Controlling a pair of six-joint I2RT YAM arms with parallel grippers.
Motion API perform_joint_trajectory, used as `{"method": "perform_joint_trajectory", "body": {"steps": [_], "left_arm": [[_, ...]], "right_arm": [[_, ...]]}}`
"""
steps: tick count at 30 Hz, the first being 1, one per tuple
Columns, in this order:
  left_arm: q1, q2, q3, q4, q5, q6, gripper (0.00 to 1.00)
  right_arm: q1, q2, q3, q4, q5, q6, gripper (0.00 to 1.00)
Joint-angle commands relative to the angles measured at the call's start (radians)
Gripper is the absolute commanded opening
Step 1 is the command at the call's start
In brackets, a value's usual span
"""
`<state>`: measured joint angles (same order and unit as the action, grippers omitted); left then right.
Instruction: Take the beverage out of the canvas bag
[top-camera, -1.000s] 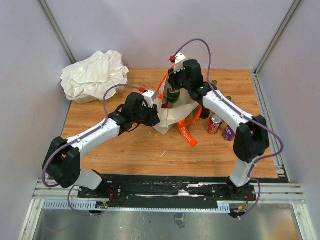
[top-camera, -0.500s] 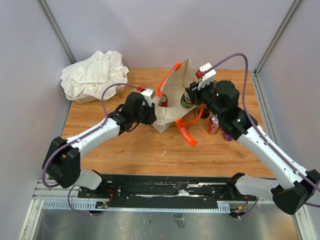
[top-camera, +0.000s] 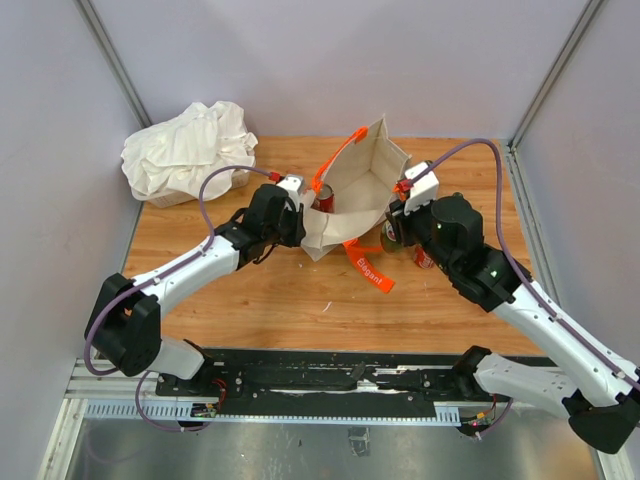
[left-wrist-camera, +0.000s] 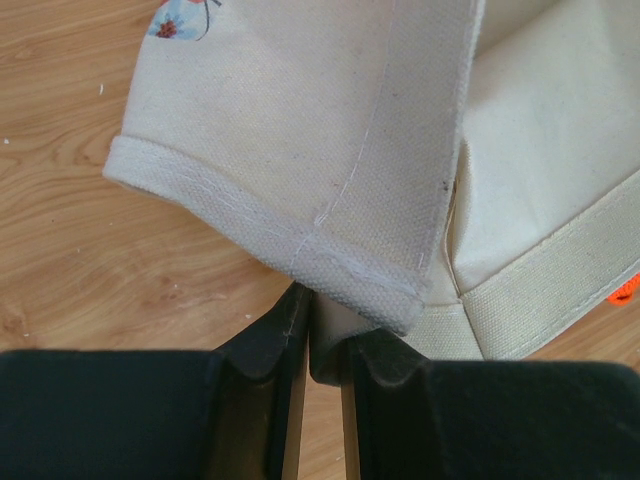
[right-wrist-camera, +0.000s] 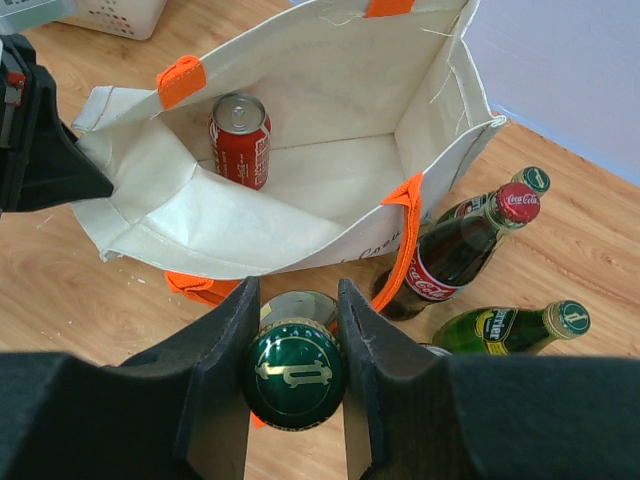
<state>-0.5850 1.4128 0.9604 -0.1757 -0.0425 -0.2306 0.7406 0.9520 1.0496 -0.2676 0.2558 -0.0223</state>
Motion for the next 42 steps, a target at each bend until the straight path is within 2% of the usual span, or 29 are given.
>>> {"method": "perform_joint_trajectory", "body": {"steps": [1,7,17,29,33,42], "left_arm": [[0.014,0.005,0.029,-0.015,-0.02,-0.023,0.2],[0.027,-0.019,0.014,-0.014,-0.044,-0.042,0.19],[0.04,-0.032,0.005,-0.018,-0.046,-0.058,0.18],[0.04,-0.031,0.002,-0.024,-0.027,-0.063,0.17],[0.04,-0.033,0.0,-0.026,-0.023,-0.068,0.18],[0.04,-0.027,-0.007,-0.021,-0.01,-0.077,0.18]], "right_arm": [[0.025,-0.048,0.071,0.082,0.068,-0.002,0.01],[0.025,-0.041,0.052,0.056,0.091,-0.017,0.01],[0.013,-0.021,-0.104,0.117,0.144,0.023,0.01],[-0.124,0.1,-0.269,0.364,0.013,0.13,0.01],[-0.175,0.173,-0.286,0.442,-0.033,0.146,0.01],[-0.229,0.288,-0.269,0.551,-0.038,0.099,0.01]]}}
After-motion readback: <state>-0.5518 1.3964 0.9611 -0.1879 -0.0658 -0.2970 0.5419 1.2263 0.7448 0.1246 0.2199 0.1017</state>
